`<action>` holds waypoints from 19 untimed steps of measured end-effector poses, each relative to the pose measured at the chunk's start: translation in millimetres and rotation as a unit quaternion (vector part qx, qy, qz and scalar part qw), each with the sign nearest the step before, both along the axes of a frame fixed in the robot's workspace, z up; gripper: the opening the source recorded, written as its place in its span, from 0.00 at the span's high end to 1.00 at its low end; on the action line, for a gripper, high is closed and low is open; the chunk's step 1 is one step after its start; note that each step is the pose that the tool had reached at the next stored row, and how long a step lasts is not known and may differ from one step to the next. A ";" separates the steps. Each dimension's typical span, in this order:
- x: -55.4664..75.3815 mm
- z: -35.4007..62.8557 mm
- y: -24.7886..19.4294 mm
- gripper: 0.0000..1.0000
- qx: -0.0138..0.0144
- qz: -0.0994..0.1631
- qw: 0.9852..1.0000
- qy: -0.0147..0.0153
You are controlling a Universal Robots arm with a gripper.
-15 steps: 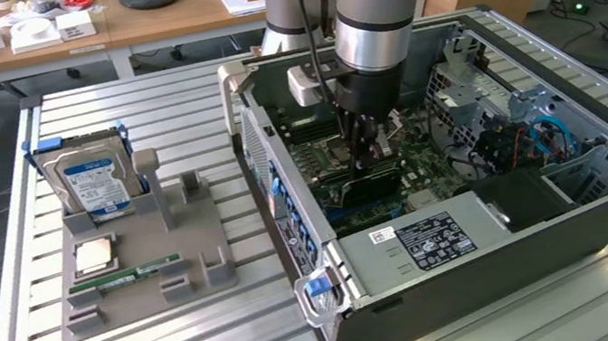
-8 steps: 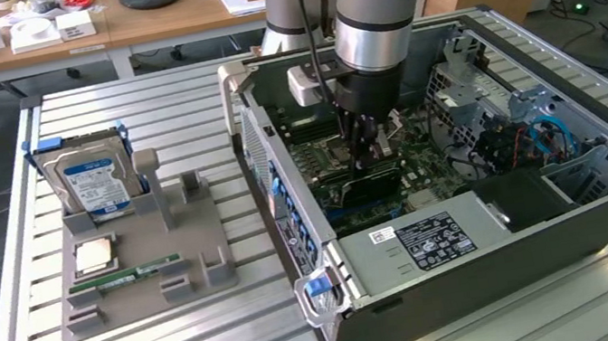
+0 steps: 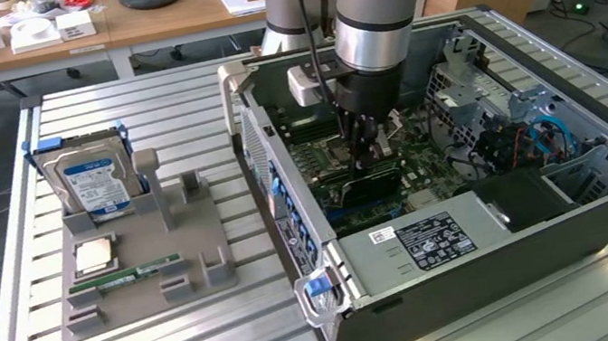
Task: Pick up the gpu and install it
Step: 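Press down on the gpu until it lock into place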
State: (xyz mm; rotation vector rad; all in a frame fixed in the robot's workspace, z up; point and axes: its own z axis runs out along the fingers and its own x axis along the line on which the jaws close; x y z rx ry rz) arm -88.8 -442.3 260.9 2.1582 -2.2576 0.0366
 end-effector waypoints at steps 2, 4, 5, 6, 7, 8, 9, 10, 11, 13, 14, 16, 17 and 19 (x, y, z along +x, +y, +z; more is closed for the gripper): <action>0.0 0.0 0.0 0.89 0.000 0.000 1.000 0.000; 0.0 0.9 0.2 0.89 0.001 0.000 1.000 0.000; 0.0 2.1 0.2 0.89 0.001 0.000 1.000 0.000; 0.0 3.9 0.1 0.89 0.000 0.000 1.000 0.000; 0.0 5.5 0.0 0.89 0.000 0.000 1.000 0.000; 0.0 7.4 0.0 0.89 0.000 0.000 1.000 0.000; 0.0 9.3 0.0 0.89 0.000 0.000 1.000 0.000; 0.0 11.5 0.0 0.89 0.000 0.000 1.000 0.000; 0.0 13.9 0.0 0.89 0.000 0.000 1.000 0.000; 0.0 19.0 0.0 0.89 0.000 0.000 1.000 0.000; 0.0 21.9 0.0 0.89 0.000 0.000 1.000 0.000; 0.0 27.5 0.0 0.89 0.000 0.000 1.000 0.000; 0.0 30.6 0.0 0.89 0.000 0.000 1.000 0.000; 0.0 37.0 0.0 0.89 0.000 0.000 1.000 0.000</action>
